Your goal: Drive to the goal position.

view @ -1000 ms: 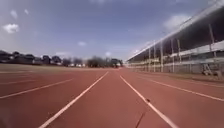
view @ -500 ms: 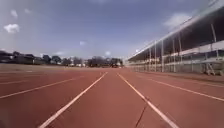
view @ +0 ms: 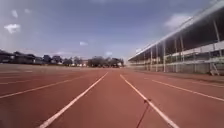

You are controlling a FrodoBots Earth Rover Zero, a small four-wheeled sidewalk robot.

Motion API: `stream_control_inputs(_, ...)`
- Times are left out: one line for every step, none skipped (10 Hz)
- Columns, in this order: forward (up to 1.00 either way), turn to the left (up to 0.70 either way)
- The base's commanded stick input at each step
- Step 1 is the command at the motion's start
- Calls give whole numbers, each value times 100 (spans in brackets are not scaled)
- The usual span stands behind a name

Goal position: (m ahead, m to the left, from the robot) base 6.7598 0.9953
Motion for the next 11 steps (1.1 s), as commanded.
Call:
stream_control_inputs(70, 0)
stream_control_inputs(70, 0)
stream_control_inputs(70, 0)
stream_control_inputs(70, 0)
stream_control_inputs(70, 0)
stream_control_inputs(70, 0)
stream_control_inputs(70, 0)
stream_control_inputs(70, 0)
stream_control_inputs(70, 0)
stream_control_inputs(70, 0)
stream_control_inputs(70, 0)
